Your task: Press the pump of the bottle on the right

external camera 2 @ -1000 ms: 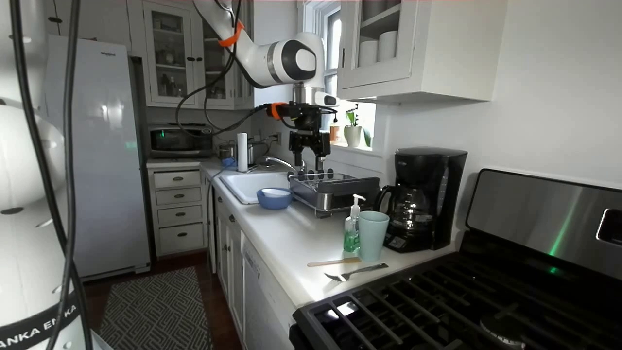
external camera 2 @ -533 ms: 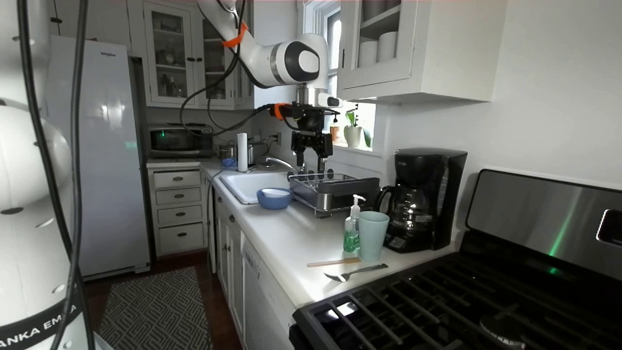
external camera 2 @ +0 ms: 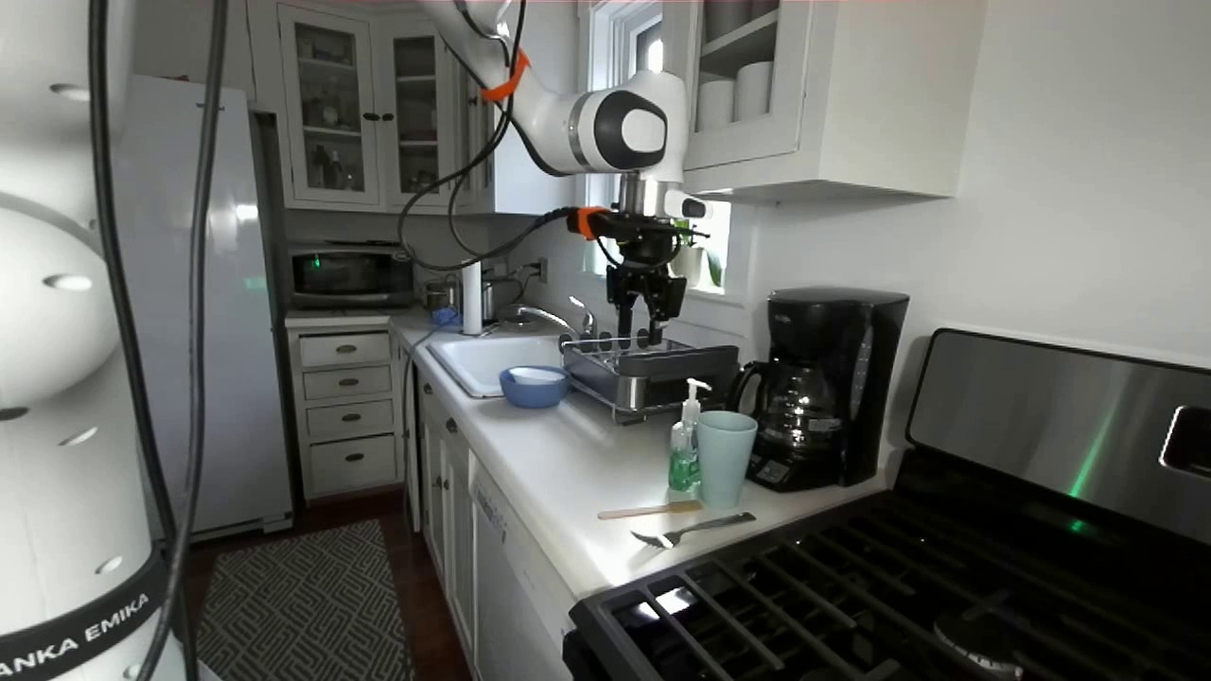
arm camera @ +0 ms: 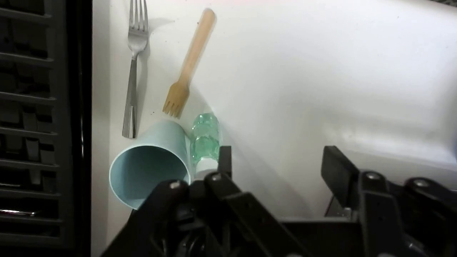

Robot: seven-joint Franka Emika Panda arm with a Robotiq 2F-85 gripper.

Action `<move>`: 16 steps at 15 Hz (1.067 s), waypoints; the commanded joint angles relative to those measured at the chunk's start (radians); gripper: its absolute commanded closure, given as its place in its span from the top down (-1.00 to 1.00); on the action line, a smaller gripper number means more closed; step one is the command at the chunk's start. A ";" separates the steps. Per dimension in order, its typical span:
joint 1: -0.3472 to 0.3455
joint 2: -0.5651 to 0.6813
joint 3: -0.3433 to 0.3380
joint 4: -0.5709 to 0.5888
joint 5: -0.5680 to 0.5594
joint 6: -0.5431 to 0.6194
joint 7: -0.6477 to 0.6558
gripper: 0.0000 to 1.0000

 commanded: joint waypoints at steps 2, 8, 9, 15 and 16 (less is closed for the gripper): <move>-0.018 0.081 -0.005 0.090 0.047 -0.011 -0.011 -0.40; -0.019 0.149 -0.020 0.158 0.025 -0.003 0.052 -1.00; -0.019 0.159 -0.023 0.165 0.019 0.000 0.058 -1.00; -0.018 0.205 -0.036 0.202 0.009 0.043 0.074 -1.00; -0.014 0.214 -0.041 0.207 -0.005 0.055 0.083 -1.00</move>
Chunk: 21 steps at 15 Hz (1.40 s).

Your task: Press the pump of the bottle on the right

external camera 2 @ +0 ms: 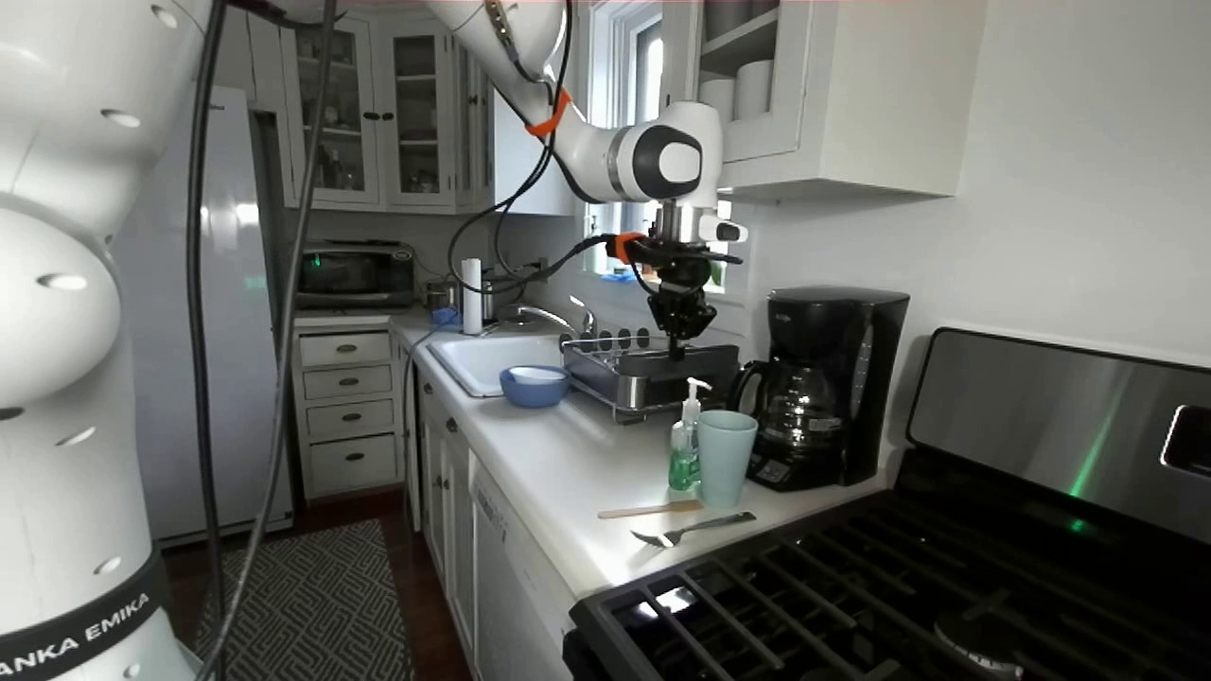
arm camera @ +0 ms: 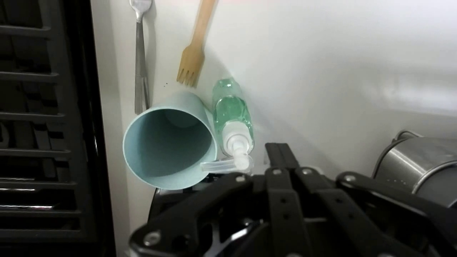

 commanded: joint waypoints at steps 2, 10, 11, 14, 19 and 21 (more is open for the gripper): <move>0.004 0.050 -0.011 0.049 -0.036 0.038 0.041 -1.00; 0.007 0.087 -0.026 0.070 -0.076 0.028 0.086 -1.00; 0.007 0.090 -0.026 0.071 -0.077 0.027 0.088 -1.00; 0.009 0.102 -0.026 0.082 -0.083 0.022 0.095 -1.00; 0.013 0.126 -0.023 0.095 -0.085 0.012 0.092 -1.00; 0.014 0.136 -0.021 0.102 -0.087 0.002 0.087 -1.00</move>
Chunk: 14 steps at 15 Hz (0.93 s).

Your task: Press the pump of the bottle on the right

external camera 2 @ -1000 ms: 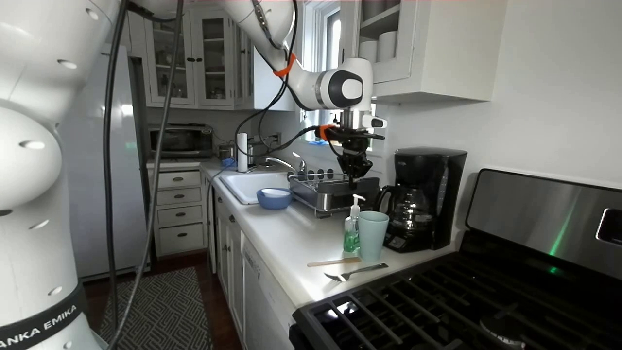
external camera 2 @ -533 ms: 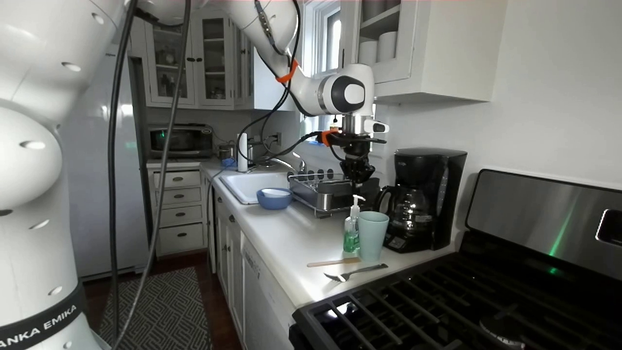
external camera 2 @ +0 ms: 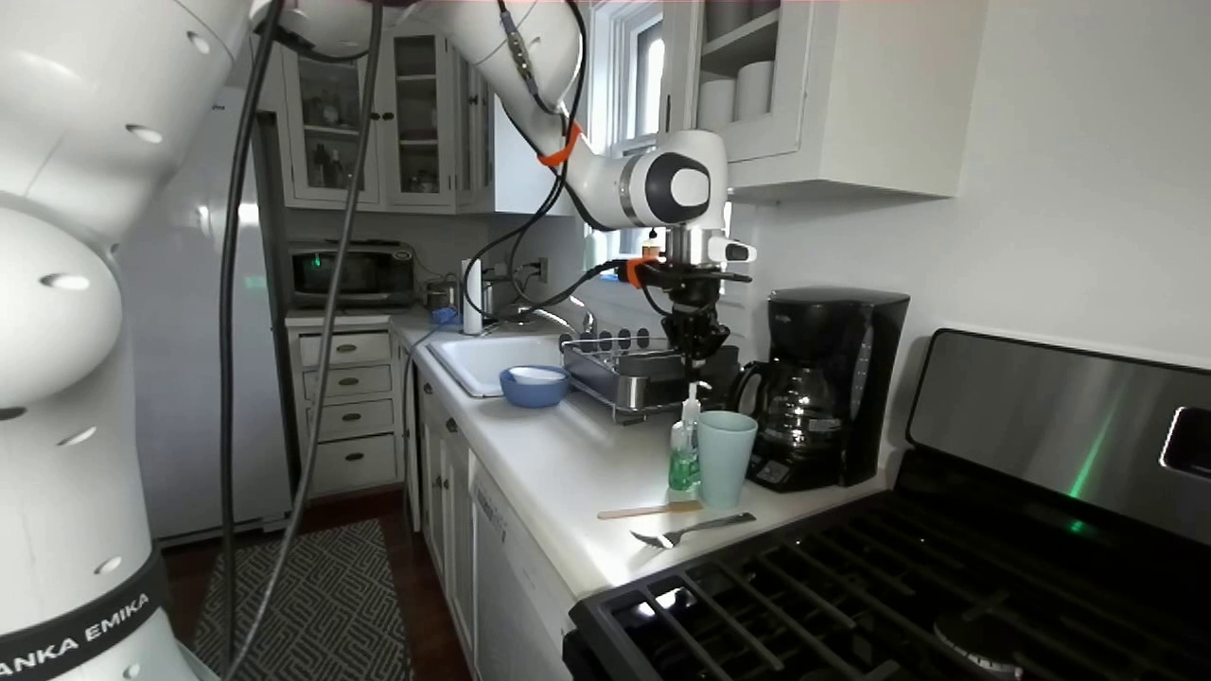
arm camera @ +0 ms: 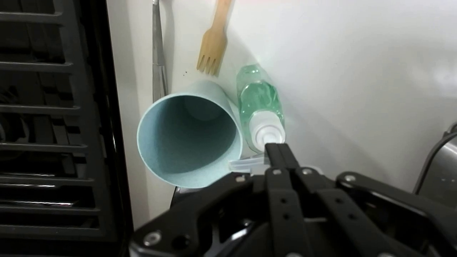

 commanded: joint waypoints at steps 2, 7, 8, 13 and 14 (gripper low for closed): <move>0.010 0.058 -0.003 0.045 -0.028 -0.038 0.027 -1.00; -0.007 0.099 0.010 0.043 -0.007 -0.050 0.000 -1.00; -0.010 0.111 0.017 0.038 0.001 -0.044 -0.011 -1.00; -0.013 0.147 0.035 0.039 0.012 -0.047 -0.034 -1.00; -0.012 0.150 0.033 0.042 0.009 -0.051 -0.032 -1.00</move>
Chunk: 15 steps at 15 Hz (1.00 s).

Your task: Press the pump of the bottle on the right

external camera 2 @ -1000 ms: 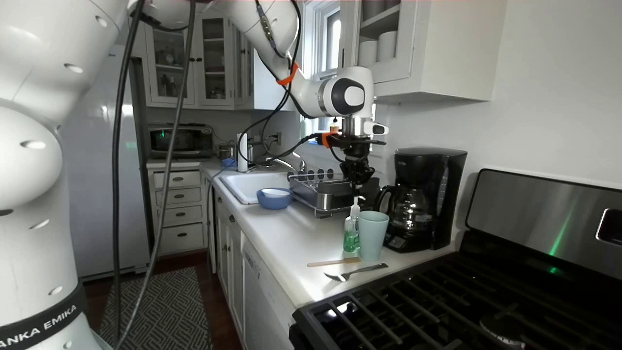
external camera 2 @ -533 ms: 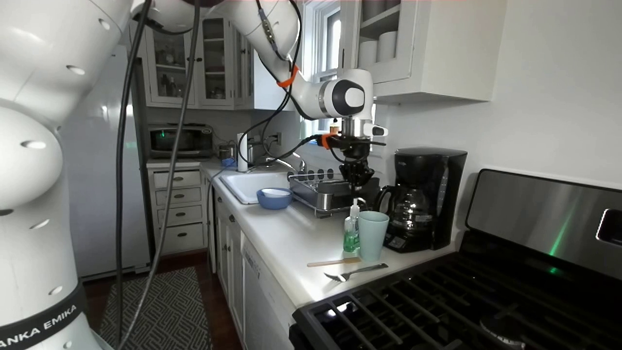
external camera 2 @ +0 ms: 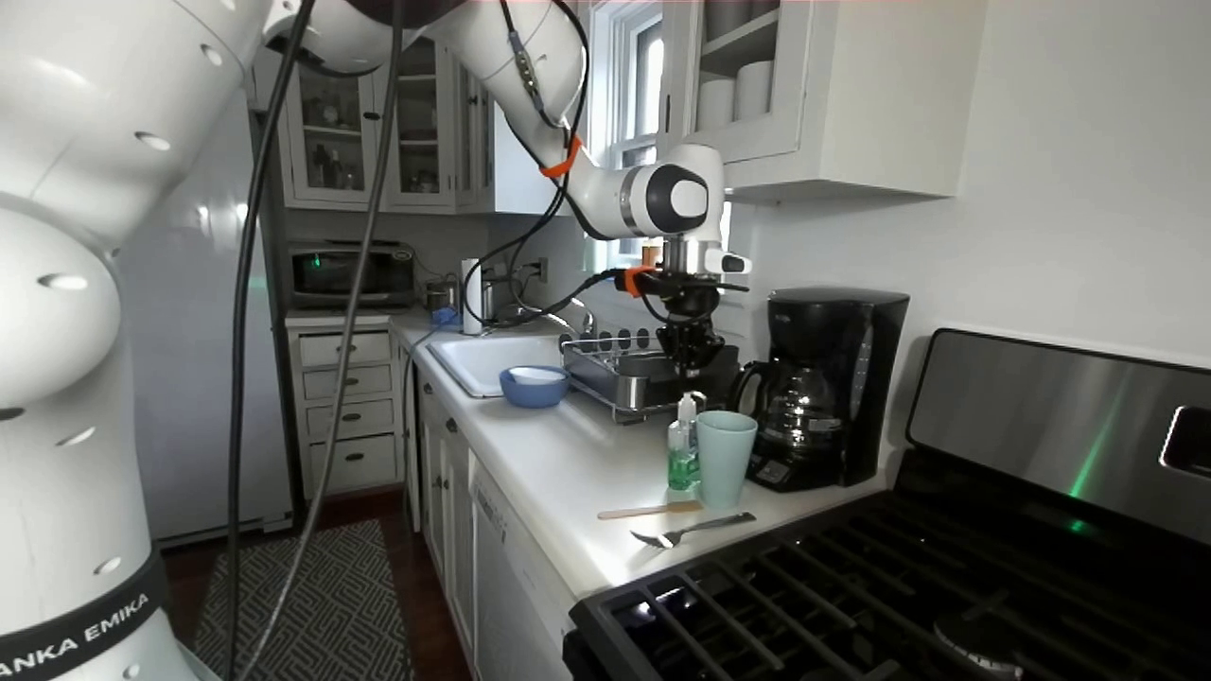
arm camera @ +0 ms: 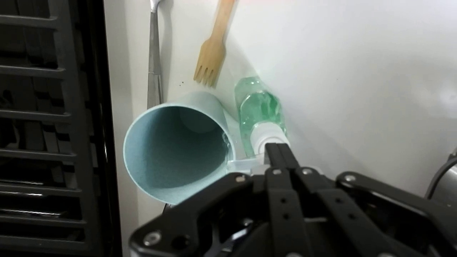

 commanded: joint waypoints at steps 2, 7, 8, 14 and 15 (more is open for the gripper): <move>-0.014 0.107 0.019 0.012 0.021 -0.018 -0.018 -1.00; -0.030 0.105 0.015 0.040 0.029 -0.039 -0.018 -1.00; -0.035 0.103 0.014 0.046 0.033 -0.044 -0.019 -1.00; -0.059 0.053 0.012 0.058 0.070 -0.123 -0.036 -0.33; -0.062 0.045 0.011 0.058 0.071 -0.139 -0.037 -0.21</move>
